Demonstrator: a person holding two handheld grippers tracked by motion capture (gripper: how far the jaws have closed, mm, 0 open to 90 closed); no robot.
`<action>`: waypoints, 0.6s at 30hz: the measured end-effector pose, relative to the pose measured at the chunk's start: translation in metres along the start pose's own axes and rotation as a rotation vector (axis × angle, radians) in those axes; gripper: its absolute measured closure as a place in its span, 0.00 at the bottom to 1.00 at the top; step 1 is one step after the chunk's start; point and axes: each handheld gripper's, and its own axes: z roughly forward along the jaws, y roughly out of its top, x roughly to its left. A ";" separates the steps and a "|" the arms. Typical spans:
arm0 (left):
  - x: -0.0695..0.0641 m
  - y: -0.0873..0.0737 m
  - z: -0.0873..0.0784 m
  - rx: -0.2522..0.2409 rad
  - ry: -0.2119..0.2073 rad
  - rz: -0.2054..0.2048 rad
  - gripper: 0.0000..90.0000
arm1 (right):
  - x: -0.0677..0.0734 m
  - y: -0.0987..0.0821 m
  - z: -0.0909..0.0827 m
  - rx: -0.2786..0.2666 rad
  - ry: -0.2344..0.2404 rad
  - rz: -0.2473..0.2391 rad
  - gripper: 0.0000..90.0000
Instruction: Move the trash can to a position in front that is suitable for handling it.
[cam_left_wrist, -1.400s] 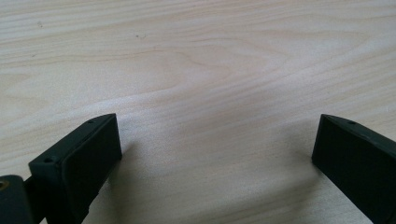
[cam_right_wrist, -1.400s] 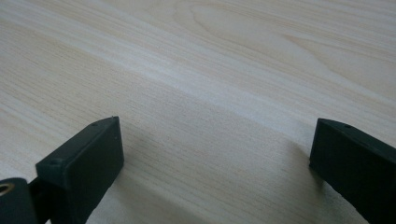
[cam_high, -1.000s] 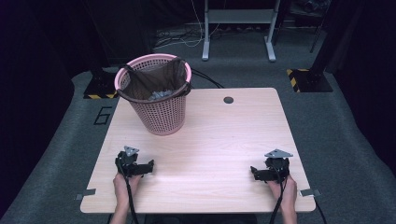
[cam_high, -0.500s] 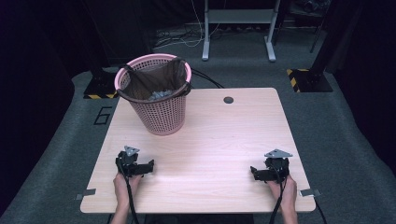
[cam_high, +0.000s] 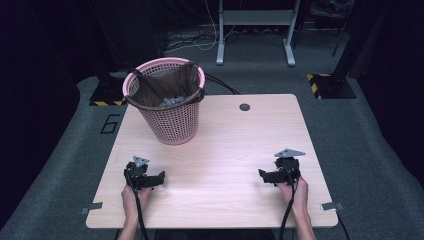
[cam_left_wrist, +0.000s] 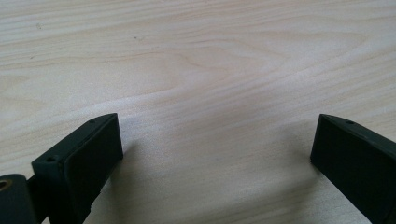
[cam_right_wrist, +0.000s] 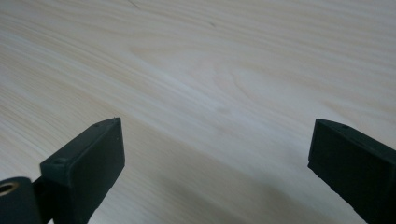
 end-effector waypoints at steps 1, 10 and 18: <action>0.000 0.000 0.000 0.000 0.000 0.000 0.02 | 0.005 0.007 0.002 0.004 0.005 -0.010 0.03; 0.000 0.000 0.000 -0.001 -0.001 0.000 0.03 | 0.044 0.067 0.016 -0.001 0.089 -0.089 0.03; 0.000 0.000 0.000 -0.002 -0.002 -0.001 0.03 | 0.059 0.105 0.026 0.009 0.133 -0.109 0.04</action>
